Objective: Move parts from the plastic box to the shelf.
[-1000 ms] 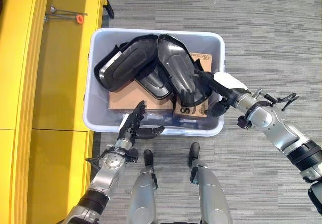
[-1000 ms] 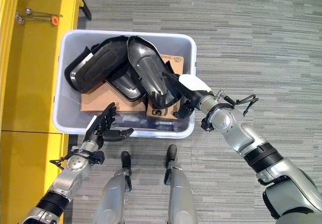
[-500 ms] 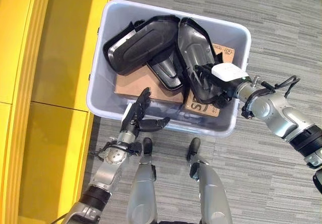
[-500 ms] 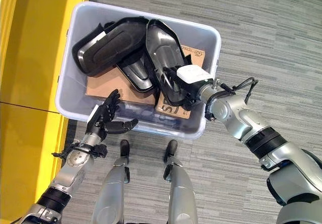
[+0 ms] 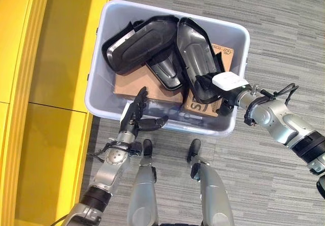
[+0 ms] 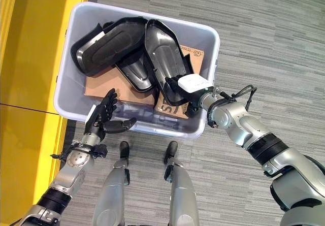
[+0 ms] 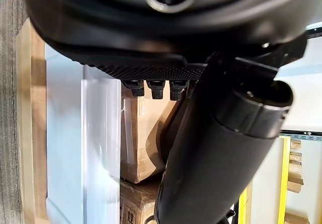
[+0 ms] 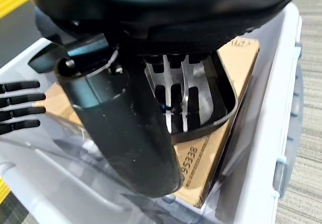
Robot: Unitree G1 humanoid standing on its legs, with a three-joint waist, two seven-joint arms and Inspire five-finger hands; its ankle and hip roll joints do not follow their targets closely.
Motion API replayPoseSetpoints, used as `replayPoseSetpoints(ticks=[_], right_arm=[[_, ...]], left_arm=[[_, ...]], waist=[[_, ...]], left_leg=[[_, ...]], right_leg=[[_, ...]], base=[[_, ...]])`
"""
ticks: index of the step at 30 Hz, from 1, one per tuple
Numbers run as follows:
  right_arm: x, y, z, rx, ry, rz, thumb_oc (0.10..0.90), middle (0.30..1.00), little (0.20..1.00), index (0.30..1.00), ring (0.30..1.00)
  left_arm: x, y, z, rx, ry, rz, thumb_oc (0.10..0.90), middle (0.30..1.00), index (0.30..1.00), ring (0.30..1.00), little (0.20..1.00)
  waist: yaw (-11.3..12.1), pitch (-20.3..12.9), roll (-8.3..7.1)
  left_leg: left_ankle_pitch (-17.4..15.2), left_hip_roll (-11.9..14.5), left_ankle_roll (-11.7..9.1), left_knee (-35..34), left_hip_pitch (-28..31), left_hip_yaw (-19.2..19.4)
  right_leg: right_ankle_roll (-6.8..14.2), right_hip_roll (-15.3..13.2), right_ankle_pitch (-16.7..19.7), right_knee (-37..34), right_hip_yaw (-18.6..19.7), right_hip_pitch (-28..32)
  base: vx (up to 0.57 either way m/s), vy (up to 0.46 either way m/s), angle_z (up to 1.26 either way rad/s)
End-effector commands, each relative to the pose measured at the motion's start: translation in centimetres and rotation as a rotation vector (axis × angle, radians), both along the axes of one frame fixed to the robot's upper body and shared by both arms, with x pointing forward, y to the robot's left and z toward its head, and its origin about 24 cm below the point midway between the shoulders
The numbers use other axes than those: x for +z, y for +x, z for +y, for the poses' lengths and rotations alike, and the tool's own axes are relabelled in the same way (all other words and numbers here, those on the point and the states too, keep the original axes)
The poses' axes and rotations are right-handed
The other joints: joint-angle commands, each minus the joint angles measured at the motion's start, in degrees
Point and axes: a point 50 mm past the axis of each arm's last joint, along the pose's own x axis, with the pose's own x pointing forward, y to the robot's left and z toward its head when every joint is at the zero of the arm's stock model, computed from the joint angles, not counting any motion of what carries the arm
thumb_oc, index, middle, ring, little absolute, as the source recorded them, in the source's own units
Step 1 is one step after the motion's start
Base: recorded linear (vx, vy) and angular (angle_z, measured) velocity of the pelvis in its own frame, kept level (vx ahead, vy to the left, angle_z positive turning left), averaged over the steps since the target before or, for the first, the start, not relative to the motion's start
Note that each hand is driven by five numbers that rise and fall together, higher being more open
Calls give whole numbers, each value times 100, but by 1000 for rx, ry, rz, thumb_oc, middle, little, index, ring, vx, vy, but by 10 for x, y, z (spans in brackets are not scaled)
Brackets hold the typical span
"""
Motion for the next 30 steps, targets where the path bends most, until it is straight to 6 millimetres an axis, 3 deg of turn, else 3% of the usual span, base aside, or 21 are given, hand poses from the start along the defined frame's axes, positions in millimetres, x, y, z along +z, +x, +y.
replayPoseSetpoints(ticks=[1,11,21,27,28,29,30], right_arm=[[42,-10,1,70,-1,-164,900,1000,1000,1000,1000],[36,-6,-5,33,16,-166,900,1000,1000,1000,1000],[59,7,-17,-56,-6,-270,900,1000,1000,1000,1000],[56,10,-26,-103,-37,-276,900,1000,1000,1000,1000],[55,10,-26,-104,-40,-273,782,835,835,835,835],[51,9,-28,-111,-50,-262,400,300,300,300,300],[47,8,-29,-108,-47,-248,400,300,300,300,300]], left_arm=[[-5,-13,12,23,43,0,900,1000,1000,1000,1000],[1,-13,10,28,30,-28,900,1000,1000,1000,1000],[15,-15,12,46,-7,-90,900,1000,1000,1000,1000],[20,-13,9,53,-19,-113,900,1000,1000,1000,1000],[20,-13,9,55,-17,-112,900,1000,1000,1000,1000],[19,-13,9,60,-15,-106,900,1000,1000,1000,1000],[19,-12,9,65,-18,-106,900,1000,1000,1000,1000]], waist=[[-3,-48,-70],[-6,-48,-18],[69,-48,88],[72,-48,120],[65,-48,124],[55,-48,128],[50,-48,133]], left_leg=[[-63,360,-74,245,-162,-232],[-89,307,-59,372,-503,-293],[-212,201,-43,854,-1393,-464],[-241,134,-23,976,-1701,-512],[-248,127,-23,992,-1720,-516],[-266,105,-14,1029,-1762,-535],[-287,93,0,1052,-1767,-532]], right_leg=[[626,-366,-983,593,421,594],[604,-383,-1025,764,400,304],[583,-488,-1171,1345,416,-508],[562,-539,-1236,1556,411,-793],[559,-550,-1242,1580,409,-810],[547,-570,-1264,1651,412,-867],[540,-577,-1288,1693,417,-883]], base=[[0,0,0],[-4,-2,1],[-16,-13,9],[10,-7,5],[24,-14,5],[28,-3,12],[21,2,15]])
